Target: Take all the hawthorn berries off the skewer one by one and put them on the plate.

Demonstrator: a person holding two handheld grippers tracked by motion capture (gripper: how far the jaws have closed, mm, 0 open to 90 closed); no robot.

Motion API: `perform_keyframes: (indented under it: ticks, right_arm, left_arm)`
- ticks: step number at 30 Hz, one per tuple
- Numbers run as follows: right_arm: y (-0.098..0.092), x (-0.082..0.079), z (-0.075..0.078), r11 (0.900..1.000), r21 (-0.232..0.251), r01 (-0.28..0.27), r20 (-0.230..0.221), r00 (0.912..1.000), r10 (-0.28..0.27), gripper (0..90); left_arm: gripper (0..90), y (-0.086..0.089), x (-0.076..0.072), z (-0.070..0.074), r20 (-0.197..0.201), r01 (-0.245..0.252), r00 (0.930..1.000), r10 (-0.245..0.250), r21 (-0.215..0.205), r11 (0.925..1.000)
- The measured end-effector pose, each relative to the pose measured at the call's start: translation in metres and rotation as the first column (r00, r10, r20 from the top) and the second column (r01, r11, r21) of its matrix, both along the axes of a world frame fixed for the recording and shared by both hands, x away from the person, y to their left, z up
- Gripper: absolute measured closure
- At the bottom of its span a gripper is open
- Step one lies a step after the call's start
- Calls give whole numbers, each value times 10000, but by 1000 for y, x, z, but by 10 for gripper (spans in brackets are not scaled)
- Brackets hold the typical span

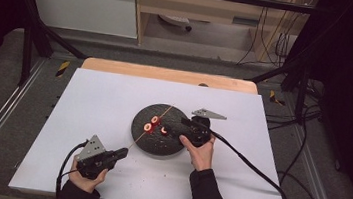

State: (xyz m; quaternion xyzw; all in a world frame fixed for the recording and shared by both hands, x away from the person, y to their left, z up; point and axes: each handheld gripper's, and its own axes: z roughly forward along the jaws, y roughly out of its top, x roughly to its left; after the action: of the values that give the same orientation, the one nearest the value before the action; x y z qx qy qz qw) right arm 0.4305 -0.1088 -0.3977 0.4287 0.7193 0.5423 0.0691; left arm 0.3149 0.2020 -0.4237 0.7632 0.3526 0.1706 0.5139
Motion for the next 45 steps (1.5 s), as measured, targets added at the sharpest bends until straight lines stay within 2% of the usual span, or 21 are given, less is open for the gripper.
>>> perform_keyframes:
  ticks: [7, 14, 17, 18, 20, 21, 22, 25, 27, 32, 36, 45]
  right_arm:
    - [5, -6, 10, 9970, 694, -329, -7, 9995, 330, 169]
    - [18, -4, 12, 9923, 1114, -544, -239, 9981, 574, 258]
    - [26, -2, 11, 9904, 1229, -635, -338, 9971, 682, 350]
    - [26, -2, 11, 9904, 1229, -635, -338, 9971, 682, 350]
    - [29, 0, 8, 9882, 1370, -683, -475, 9960, 754, 429]
    - [29, 0, 8, 9882, 1370, -683, -475, 9960, 754, 429]
    - [30, 2, 7, 9865, 1465, -734, -562, 9950, 824, 489]
    - [30, 1, 6, 9838, 1579, -851, -677, 9930, 968, 573]
    - [30, 1, 7, 9829, 1604, -901, -730, 9920, 1029, 593]
    - [28, 1, 10, 9813, 1682, -933, -713, 9918, 1065, 599]
    - [23, 3, 18, 9849, 1617, -620, -446, 9965, 701, 600]
    - [9, 13, 32, 9890, 1467, -184, -215, 9995, 217, 600]
  left_arm:
    - [882, -2, -1, 0, 2, 52, 10000, -52, 34, 10000]
    - [882, -2, -1, 0, 7, 81, 10000, -81, 43, 10000]
    - [882, -3, -1, 0, 14, 101, 9999, -101, 43, 9999]
    - [882, -3, -1, 0, 21, 98, 9999, -98, 38, 9999]
    - [882, -3, -1, 0, 29, 114, 9999, -114, 49, 9999]
    - [882, -3, -1, 0, 29, 114, 9999, -114, 49, 9999]
    - [882, -3, -1, 0, 14, 125, 9999, -125, 51, 9999]
    - [882, -4, -1, -1, -1, 128, 9999, -128, 83, 9999]
    - [882, -3, -1, -1, 11, 131, 9999, -131, 68, 9999]
    - [882, -3, -2, 1, 80, 147, 9999, -147, 19, 9999]
    - [882, -3, -2, 1, 113, 163, 9998, -163, -25, 9999]
    - [882, -2, -3, 3, 183, 176, 9997, -175, -99, 9998]
